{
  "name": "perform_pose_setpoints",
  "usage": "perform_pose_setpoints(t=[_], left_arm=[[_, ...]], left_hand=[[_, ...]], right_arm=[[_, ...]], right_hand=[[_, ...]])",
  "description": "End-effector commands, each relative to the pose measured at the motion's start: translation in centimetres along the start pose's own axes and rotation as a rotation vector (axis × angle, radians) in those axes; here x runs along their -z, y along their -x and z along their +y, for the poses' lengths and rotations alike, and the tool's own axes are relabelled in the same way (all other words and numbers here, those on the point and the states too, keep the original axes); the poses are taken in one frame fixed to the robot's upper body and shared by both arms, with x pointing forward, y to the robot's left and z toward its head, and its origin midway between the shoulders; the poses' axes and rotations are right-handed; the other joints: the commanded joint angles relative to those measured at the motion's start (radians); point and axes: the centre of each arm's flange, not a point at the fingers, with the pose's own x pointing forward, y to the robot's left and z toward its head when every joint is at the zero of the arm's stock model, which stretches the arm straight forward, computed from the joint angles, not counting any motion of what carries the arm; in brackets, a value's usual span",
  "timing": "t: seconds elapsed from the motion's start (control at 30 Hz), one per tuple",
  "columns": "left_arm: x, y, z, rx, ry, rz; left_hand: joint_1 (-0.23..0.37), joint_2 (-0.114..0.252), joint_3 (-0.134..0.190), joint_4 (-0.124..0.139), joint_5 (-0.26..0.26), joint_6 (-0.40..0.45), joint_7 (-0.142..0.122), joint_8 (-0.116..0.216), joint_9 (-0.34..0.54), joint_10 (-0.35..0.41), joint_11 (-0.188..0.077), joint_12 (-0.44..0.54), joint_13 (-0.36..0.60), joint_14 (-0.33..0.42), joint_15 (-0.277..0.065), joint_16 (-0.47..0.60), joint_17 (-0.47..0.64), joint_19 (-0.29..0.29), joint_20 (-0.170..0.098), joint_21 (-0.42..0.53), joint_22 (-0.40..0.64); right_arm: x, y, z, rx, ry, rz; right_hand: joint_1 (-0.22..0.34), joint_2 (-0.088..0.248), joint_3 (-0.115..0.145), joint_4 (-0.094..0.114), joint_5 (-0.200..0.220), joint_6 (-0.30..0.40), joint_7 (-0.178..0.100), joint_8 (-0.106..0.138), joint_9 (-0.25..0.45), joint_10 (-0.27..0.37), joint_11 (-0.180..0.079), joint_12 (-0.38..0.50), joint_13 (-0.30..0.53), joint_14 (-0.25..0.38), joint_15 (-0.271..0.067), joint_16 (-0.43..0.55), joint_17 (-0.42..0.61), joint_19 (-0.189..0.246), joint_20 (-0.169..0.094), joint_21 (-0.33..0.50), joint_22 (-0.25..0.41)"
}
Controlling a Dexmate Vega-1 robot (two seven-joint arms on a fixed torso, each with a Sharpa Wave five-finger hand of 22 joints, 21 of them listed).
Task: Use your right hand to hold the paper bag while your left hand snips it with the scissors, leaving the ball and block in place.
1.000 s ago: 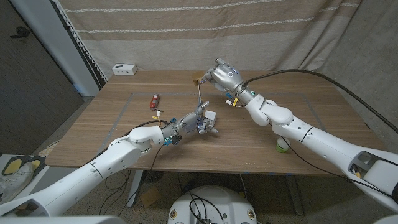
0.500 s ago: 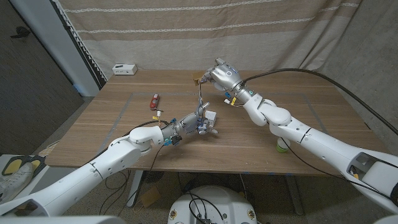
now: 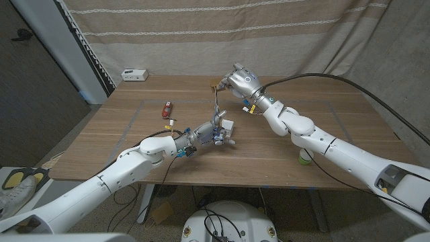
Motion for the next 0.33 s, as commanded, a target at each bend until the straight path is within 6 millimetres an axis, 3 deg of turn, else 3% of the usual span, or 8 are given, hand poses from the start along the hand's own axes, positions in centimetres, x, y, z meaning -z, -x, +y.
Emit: perform_pose_setpoints(t=[0.03, 0.33], left_arm=[[-0.19, -0.15, -0.05, -0.012, 0.002, -0.004], [-0.27, -0.08, 0.13, -0.017, -0.002, -0.009]], left_hand=[[-0.009, -0.004, -0.008, -0.012, -0.006, 0.090, 0.081, 0.012, 0.007, 0.204, -0.195, 0.006, 0.003, 0.008, -0.071, -0.004, 0.001, 0.007, -0.047, -0.001, 0.001], [-0.013, -0.005, -0.009, -0.013, -0.010, 0.093, 0.088, 0.024, 0.014, 0.208, -0.196, 0.007, 0.003, 0.014, -0.071, 0.000, 0.005, 0.009, -0.047, 0.000, 0.002]], right_arm=[[0.22, -0.08, -0.07, 0.000, -0.003, -0.005], [0.19, -0.19, -0.18, 0.004, -0.004, -0.012]], right_hand=[[0.000, -0.003, -0.001, -0.005, 0.006, -0.005, 0.005, -0.003, 0.002, 0.008, 0.001, 0.001, 0.001, 0.011, -0.078, 0.001, 0.001, 0.009, -0.129, -0.001, 0.003], [0.000, -0.004, -0.001, -0.006, 0.005, -0.003, 0.004, -0.003, 0.002, 0.009, 0.001, 0.000, 0.002, 0.013, -0.078, 0.000, 0.000, 0.011, -0.130, -0.002, 0.004]])
